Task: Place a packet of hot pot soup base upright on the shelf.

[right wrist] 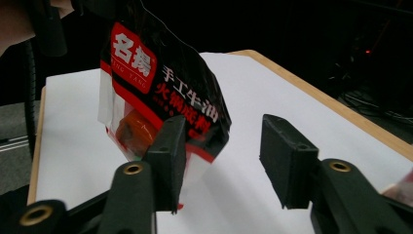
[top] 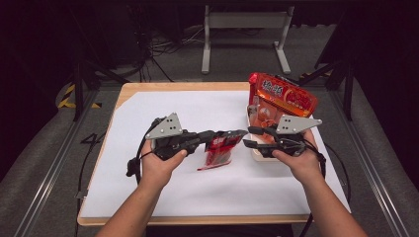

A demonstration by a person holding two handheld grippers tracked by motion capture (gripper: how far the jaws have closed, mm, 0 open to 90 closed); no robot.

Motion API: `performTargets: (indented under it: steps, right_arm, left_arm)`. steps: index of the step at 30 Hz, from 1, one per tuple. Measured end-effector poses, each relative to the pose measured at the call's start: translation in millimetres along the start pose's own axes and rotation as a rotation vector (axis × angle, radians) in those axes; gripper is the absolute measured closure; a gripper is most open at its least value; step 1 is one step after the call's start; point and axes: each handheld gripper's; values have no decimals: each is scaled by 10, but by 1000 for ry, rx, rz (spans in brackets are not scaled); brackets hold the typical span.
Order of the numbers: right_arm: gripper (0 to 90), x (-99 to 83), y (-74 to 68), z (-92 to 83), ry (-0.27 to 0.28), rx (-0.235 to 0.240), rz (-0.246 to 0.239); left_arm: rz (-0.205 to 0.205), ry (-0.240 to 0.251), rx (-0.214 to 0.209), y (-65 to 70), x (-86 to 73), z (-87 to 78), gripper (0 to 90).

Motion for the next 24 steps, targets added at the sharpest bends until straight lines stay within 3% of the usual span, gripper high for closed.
performTargets:
  steps: [5, 10, 13, 24]
  right_arm:
    - [719, 21, -6, 2, -19, 54, -10]
    - [866, 46, 9, -54, -27, 59, -30]
    - [896, 72, 21, -122, -14, 58, -44]
    - [900, 218, 10, -325, -28, -56, -147]
  left_arm:
    - [18, 4, -22, 27, 12, 48, 900]
    - [25, 15, -16, 19, 18, 61, 900]
    - [21, 31, -16, -13, 22, 67, 900]
    - [17, 59, -8, -140, 67, 209, 900]
Point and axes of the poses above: each handheld gripper's, and its own axes: z roughly forward along the jaws, x roughly out of its top, y roughly to its right, and after that the axes turned 13 degrees about -x, right-handed
